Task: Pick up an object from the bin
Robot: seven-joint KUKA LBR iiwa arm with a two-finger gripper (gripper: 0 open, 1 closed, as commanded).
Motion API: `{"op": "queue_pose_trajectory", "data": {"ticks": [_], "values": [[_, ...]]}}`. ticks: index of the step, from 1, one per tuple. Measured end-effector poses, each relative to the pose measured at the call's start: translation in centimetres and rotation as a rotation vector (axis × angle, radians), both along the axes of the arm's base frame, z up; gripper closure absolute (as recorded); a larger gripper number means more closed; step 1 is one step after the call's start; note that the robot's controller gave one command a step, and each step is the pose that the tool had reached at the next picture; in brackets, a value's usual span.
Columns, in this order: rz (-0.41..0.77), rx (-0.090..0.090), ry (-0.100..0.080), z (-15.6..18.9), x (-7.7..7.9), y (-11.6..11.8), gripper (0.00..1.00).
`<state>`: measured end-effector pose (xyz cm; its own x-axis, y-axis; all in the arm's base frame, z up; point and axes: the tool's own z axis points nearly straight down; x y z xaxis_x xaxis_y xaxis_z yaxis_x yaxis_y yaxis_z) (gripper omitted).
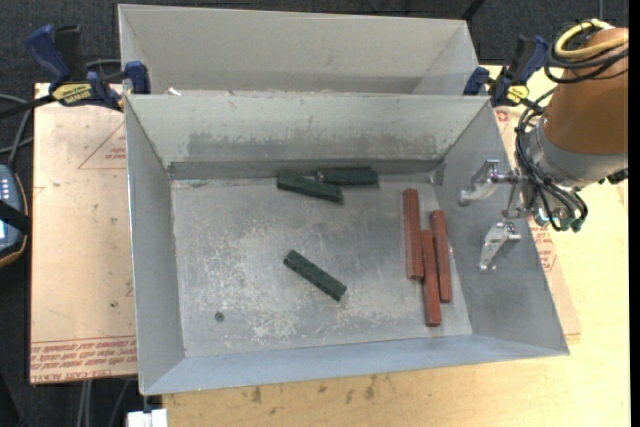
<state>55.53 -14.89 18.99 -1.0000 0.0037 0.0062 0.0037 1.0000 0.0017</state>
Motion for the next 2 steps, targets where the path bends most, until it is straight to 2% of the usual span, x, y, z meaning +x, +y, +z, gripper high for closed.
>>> {"op": "queue_pose_trajectory", "data": {"ticks": [1,2], "values": [[0.003,-0.002,-0.008,0.5,0.2,0.1,0.00],[0.038,-0.003,-0.015,-4.3,0.0,0.6,0.00]]}}
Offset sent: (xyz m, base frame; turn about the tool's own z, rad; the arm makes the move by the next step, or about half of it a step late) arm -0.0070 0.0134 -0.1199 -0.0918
